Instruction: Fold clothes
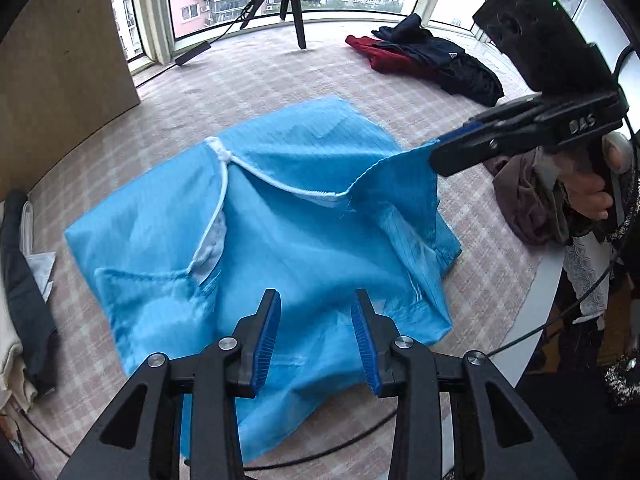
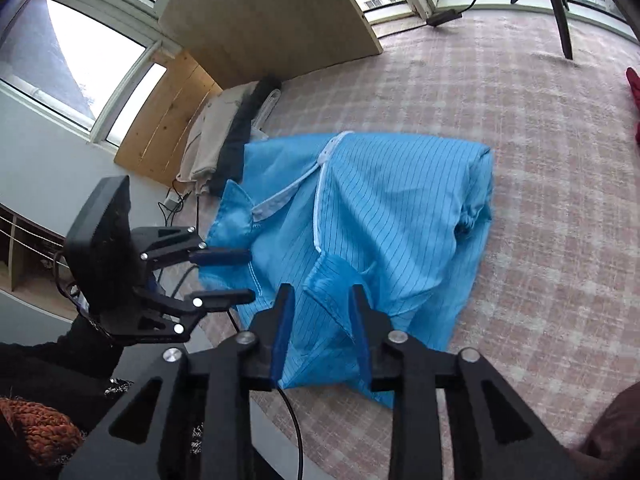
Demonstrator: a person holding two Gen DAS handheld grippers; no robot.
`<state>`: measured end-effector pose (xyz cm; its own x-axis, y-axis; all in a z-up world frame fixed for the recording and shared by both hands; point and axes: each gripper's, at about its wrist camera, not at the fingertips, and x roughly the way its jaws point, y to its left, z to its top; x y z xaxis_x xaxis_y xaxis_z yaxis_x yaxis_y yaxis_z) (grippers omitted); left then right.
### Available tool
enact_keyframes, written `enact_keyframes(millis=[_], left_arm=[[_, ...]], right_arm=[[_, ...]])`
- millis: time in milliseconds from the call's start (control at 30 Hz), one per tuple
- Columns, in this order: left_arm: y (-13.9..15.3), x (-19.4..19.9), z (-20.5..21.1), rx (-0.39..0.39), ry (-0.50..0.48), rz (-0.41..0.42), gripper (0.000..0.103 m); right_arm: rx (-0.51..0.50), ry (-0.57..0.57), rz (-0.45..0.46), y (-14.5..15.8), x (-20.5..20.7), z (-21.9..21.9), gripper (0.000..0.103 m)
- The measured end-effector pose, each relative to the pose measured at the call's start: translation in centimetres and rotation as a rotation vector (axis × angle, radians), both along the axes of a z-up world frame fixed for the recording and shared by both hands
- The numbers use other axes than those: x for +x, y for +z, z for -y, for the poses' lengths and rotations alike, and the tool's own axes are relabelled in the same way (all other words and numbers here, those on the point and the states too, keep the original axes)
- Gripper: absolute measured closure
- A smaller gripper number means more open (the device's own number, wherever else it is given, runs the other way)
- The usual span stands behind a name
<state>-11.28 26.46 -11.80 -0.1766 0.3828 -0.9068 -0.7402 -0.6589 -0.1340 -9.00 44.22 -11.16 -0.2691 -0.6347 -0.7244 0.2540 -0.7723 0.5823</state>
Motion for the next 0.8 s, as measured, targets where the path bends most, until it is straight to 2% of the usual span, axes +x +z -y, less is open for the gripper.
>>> enact_keyframes(millis=[100, 133, 200, 267, 367, 400, 467, 533, 567, 633, 700, 800], left_arm=[[-0.5, -0.7, -2.2, -0.002, -0.028, 0.003, 0.068], [-0.4, -1.0, -2.6, -0.011, -0.040, -0.009, 0.068], [0.1, -1.3, -3.5, -0.043, -0.097, -0.063, 0.069], [0.6, -1.6, -4.5, -0.077, -0.163, -0.113, 0.067], [0.7, -2.1, -7.1, -0.121, -0.310, -0.146, 0.057], [0.6, -2.3, -8.0, -0.129, -0.358, -0.148, 0.057], [-0.1, -2.7, -9.6, -0.128, -0.433, -0.110, 0.058], [-1.1, -3.4, -10.6, -0.118, -0.467, -0.021, 0.082], [-1.7, -3.7, -10.8, -0.124, -0.469, 0.037, 0.101], [-2.5, -4.2, -10.6, -0.138, -0.453, 0.110, 0.102], [-1.9, -4.5, -9.6, -0.099, -0.438, 0.165, 0.102], [-0.1, -4.9, -8.3, -0.040, -0.415, 0.203, 0.102]], right_arm=[[0.111, -0.014, -0.055, 0.1, -1.6, -0.4, 0.072], [0.148, -0.019, -0.073, 0.1, -2.1, -0.5, 0.084], [0.216, -0.011, -0.095, -0.3, -3.1, -0.6, 0.095], [0.256, 0.038, -0.076, -1.6, -4.3, -0.2, 0.095], [0.236, 0.067, -0.055, -2.6, -5.3, -0.7, 0.095], [0.225, 0.076, -0.053, -2.8, -5.6, -0.9, 0.095], [0.207, 0.082, -0.053, -2.9, -5.9, -1.4, 0.095], [0.183, 0.073, -0.059, -2.8, -6.1, -1.8, 0.095], [0.167, 0.071, -0.060, -2.7, -6.3, -1.9, 0.095], [0.130, 0.090, -0.066, -2.5, -6.5, -1.5, 0.095], [0.098, 0.118, -0.068, -2.4, -6.8, -0.8, 0.094], [0.057, 0.198, -0.027, -3.5, -6.9, 0.8, 0.094]])
